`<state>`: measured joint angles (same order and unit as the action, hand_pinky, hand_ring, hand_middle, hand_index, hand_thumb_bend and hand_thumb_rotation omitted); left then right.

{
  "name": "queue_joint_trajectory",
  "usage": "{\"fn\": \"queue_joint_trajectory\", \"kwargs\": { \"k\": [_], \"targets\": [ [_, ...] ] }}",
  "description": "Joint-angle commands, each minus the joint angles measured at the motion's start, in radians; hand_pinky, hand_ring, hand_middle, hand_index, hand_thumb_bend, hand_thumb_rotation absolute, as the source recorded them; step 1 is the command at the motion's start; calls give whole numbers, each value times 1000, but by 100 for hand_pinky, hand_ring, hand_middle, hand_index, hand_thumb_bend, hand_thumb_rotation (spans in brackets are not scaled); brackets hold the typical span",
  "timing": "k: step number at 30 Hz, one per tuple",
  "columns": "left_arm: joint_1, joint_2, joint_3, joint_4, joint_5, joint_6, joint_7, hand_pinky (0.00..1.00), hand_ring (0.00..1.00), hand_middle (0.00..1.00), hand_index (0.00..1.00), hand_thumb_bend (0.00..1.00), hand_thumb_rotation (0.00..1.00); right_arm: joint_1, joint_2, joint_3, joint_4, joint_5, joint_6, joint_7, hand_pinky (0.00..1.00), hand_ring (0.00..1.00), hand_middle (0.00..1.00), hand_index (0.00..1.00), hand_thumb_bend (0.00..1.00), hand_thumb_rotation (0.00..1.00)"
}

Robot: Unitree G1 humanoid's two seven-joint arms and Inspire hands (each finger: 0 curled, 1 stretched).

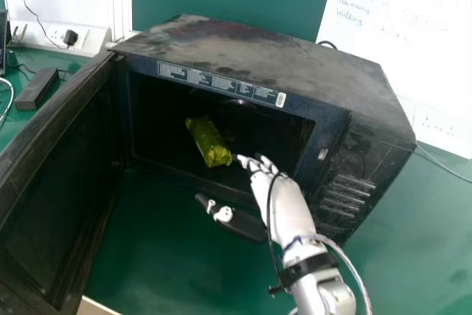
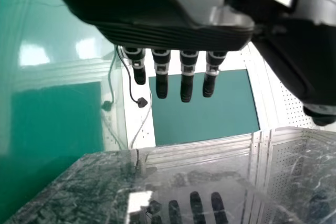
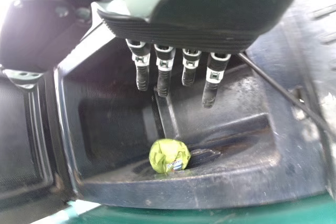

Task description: Put biscuit inside oven

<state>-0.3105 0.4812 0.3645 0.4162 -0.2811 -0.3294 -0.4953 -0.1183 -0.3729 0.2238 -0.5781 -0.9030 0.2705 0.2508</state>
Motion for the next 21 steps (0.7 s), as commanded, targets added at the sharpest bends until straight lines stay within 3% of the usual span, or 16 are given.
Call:
{"fn": "queue_joint_trajectory", "kwargs": {
  "k": [1,9,12,21],
  "targets": [
    [-3,-3,-9,-3,-1,2,3,95,94,95,97,48,98,45,-3,-39,-21,55,-48,-25,83,91,94,95,90,61],
    [-6,-1,-9,1,-2,1,1,94,94,94,96,47,96,141,-21,-156,-48,310,-155,21,78,86,91,94,88,63],
    [-8,-2,-9,3,-4,1,-2,94,94,94,96,48,97,163,-42,-197,-59,419,-175,70,77,86,91,94,86,68],
    [-15,0,-10,14,-7,-10,-18,95,94,94,96,46,98,218,-79,-303,-106,640,-123,201,72,82,89,92,92,88]
  ]
}}
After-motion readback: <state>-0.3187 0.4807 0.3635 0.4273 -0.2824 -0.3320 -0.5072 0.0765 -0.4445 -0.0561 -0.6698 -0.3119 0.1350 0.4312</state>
